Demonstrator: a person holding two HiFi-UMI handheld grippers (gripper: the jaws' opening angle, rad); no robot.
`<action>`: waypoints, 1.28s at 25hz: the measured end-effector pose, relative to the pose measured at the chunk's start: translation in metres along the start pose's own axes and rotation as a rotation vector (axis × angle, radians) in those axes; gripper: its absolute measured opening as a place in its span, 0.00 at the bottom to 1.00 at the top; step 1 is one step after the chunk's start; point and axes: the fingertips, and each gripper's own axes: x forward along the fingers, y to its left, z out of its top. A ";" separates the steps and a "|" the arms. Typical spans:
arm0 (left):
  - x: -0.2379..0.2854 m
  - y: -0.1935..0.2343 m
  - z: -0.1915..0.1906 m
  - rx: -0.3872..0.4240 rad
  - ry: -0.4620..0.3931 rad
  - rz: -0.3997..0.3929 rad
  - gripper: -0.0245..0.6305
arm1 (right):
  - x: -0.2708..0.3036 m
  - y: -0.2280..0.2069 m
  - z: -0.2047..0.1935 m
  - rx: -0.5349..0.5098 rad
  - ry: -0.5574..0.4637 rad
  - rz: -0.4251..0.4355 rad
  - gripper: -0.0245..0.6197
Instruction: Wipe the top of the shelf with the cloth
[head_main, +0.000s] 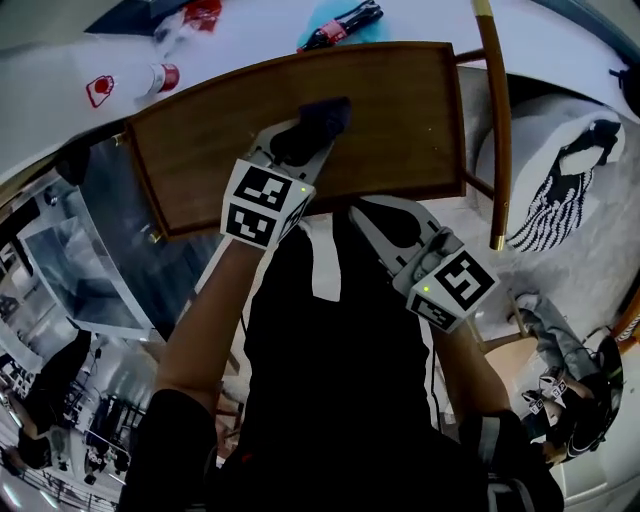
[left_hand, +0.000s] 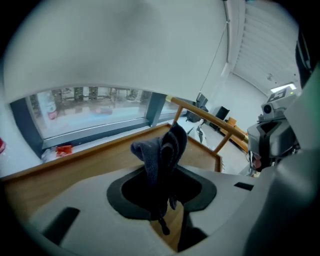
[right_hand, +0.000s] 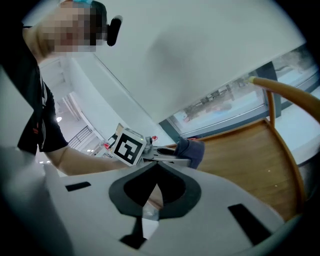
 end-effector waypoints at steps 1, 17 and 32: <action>-0.015 0.013 -0.010 -0.017 -0.004 0.027 0.25 | 0.011 0.009 -0.002 -0.008 0.014 0.016 0.04; -0.212 0.142 -0.162 -0.181 0.016 0.339 0.24 | 0.150 0.147 -0.061 -0.151 0.249 0.238 0.04; -0.236 0.153 -0.208 -0.146 0.113 0.409 0.24 | 0.180 0.175 -0.082 -0.165 0.310 0.276 0.04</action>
